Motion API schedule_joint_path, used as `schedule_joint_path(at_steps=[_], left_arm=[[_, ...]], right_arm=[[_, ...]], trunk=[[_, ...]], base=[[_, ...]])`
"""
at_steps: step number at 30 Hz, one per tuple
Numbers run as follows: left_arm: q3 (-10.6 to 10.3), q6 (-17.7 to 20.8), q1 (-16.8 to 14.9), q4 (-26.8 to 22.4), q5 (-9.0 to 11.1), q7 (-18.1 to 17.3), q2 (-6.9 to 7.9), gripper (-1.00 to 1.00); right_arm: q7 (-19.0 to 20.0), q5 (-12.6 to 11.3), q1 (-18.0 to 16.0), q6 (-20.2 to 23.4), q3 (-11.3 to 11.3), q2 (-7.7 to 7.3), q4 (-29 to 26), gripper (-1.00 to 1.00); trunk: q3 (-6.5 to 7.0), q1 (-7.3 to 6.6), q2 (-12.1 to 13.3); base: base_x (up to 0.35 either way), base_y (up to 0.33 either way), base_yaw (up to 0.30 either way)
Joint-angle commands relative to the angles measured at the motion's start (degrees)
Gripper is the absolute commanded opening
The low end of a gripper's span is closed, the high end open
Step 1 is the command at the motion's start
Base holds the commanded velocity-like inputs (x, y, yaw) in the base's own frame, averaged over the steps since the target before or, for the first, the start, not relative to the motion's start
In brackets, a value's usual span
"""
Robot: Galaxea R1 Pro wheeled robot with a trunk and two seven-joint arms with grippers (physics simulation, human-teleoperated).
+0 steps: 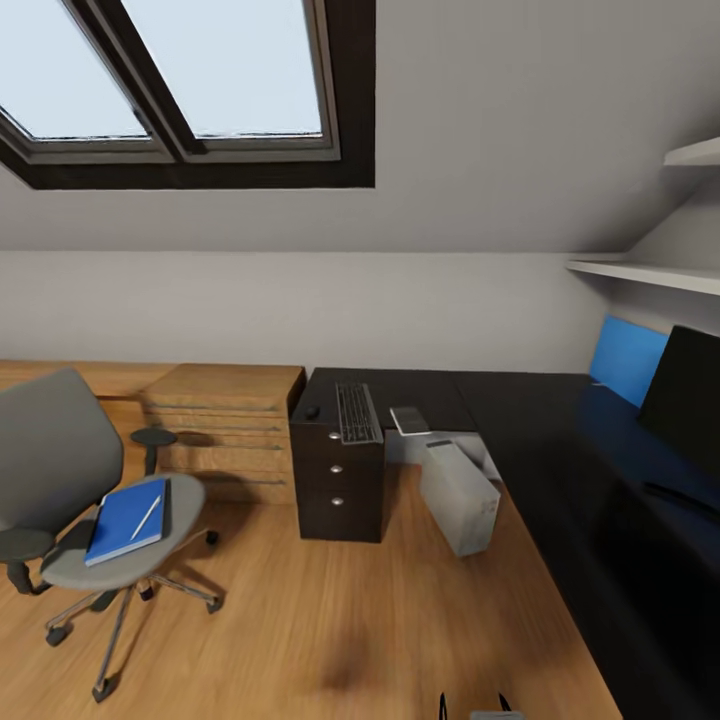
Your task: In the bedroom, organize the workspace by keeping the computer under the desk, ensuring the monitor is on the desk, placing the keyboard on the desk next to the monitor, placing the mouse on the desk next to the keyboard, moving the folder from the swivel chair onto the desk next to the mouse, stacking the notebook on top of the folder with the pen on top of the notebook, and positioning the swivel chair next to the desk.
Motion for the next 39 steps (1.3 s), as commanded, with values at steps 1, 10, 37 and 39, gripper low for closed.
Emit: schedule_joint_path(at_steps=[1,10,37,39], left_arm=[[-0.2,-0.1,0.0,-0.1,0.4,0.4,0.08,1.0],[-0.2,-0.6,0.0,-0.1,0.3,0.4,0.07,1.0],[-3.1,-8.1,0.1,-10.6,-1.1,0.0,0.42,1.0],[-3.4,-8.2,0.1,-13.0,-1.0,0.1,0.57,1.0]], right_arm=[[-0.6,0.3,0.0,0.0,0.2,0.15,0.0,1.0],[-0.1,-3.4,-7.7,2.2,0.2,3.03,-7.1,1.0],[35.6,-77.1,-31.6,34.8,-0.4,1.44,-7.6,1.0],[35.6,-77.2,-31.6,34.3,-0.5,1.51,-7.5,1.0]], trunk=[[-0.06,0.04,0.0],[-0.06,0.04,0.0],[-0.06,0.04,0.0],[-0.06,0.04,0.0]], base=[[0.338,0.0,0.0],[0.339,0.043,0.0],[0.29,0.054,0.0],[0.036,0.003,0.0]])
